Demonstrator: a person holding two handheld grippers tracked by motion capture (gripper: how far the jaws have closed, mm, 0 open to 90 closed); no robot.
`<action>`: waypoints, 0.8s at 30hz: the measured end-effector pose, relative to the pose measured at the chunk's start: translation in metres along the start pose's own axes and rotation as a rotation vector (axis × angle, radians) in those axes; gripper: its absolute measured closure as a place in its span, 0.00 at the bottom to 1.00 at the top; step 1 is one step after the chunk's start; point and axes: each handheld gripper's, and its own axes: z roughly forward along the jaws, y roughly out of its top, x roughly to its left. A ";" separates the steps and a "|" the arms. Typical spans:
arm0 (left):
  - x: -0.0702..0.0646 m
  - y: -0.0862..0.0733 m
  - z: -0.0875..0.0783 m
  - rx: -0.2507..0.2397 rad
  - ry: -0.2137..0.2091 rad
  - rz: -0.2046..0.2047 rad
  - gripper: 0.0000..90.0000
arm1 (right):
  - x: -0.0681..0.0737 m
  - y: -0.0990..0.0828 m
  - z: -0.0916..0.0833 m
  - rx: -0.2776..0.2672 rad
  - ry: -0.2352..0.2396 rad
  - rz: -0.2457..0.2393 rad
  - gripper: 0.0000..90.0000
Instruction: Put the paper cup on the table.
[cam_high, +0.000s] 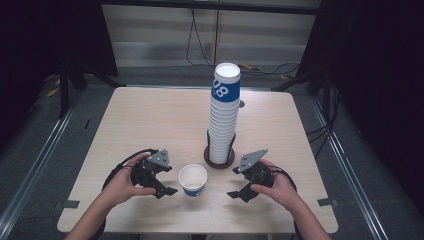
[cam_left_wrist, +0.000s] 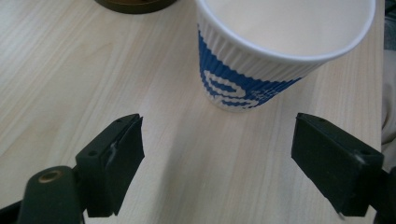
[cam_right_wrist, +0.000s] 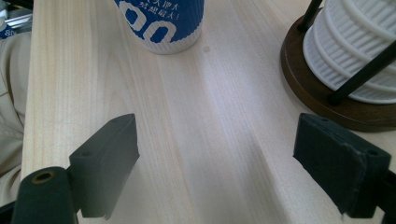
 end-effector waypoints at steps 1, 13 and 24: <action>0.001 -0.002 -0.002 -0.008 0.003 -0.005 0.19 | 0.000 0.000 0.000 0.001 0.000 0.002 0.14; 0.007 -0.030 -0.020 -0.030 0.062 -0.058 0.18 | -0.004 -0.007 -0.004 0.002 -0.021 0.010 0.15; 0.014 -0.044 -0.033 -0.048 0.126 -0.102 0.18 | -0.008 -0.017 -0.014 -0.002 -0.040 0.040 0.15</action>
